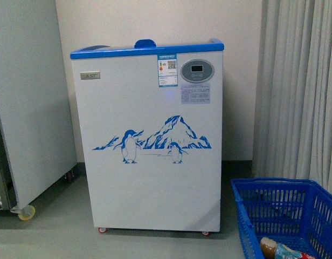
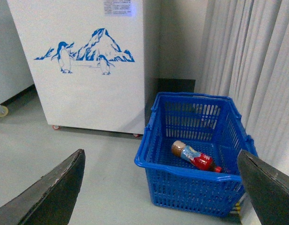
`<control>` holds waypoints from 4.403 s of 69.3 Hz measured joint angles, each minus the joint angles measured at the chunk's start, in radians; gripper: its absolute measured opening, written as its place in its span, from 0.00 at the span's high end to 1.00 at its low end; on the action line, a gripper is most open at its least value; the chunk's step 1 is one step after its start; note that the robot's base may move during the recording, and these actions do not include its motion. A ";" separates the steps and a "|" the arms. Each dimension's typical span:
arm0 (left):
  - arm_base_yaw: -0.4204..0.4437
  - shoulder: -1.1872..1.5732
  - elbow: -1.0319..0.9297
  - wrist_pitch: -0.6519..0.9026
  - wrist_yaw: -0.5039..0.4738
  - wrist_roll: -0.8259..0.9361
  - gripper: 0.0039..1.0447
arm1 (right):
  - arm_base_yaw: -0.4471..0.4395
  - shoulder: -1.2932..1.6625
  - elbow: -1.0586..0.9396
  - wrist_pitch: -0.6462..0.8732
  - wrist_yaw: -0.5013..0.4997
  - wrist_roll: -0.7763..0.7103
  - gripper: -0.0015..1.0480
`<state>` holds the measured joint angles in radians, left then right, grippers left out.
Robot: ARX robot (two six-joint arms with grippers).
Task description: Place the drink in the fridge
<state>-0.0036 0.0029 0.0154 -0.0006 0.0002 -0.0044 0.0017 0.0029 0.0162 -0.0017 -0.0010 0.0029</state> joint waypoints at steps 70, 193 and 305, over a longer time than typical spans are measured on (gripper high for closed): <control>0.000 0.000 0.000 0.000 0.000 0.000 0.08 | 0.000 0.000 0.000 0.000 0.000 0.000 0.07; 0.000 0.000 0.000 0.000 0.000 0.000 0.08 | -0.369 2.675 0.943 0.790 0.142 -0.915 0.07; 0.000 0.000 0.000 0.000 0.000 0.000 0.08 | -0.318 2.166 0.708 0.533 -0.080 -0.273 0.62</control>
<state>-0.0036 0.0025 0.0154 -0.0006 0.0002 -0.0044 -0.3164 2.1689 0.7246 0.5308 -0.0807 -0.2703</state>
